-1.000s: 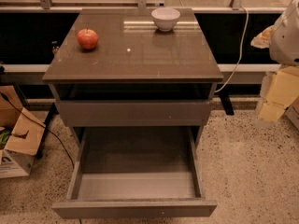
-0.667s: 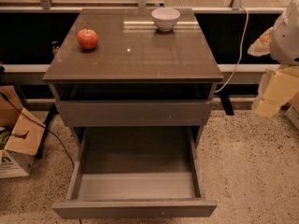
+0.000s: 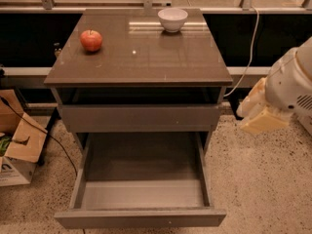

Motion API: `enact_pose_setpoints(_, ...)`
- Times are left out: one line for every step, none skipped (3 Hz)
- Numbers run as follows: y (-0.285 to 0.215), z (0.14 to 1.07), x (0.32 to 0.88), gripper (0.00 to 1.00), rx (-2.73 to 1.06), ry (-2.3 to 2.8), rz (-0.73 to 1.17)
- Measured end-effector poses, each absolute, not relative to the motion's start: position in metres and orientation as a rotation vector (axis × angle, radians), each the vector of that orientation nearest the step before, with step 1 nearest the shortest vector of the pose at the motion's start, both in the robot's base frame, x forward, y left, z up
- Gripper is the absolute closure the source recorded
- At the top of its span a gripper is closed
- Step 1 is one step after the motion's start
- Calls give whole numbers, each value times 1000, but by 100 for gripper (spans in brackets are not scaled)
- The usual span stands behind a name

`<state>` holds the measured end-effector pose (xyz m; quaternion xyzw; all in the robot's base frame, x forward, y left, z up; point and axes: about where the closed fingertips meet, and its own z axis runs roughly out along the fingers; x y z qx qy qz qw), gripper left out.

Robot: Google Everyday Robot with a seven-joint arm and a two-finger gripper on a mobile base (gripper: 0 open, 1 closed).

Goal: Close middle drawer

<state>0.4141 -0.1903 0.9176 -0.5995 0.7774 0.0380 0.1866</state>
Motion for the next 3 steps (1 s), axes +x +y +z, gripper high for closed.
enact_pose_setpoints(-176,873,402,87,-1671,2170,205)
enact_pose_setpoints(-164,827,396,100,-1664,2150,300)
enact_pose_setpoints(-155,784,392,100,-1624,2142,428)
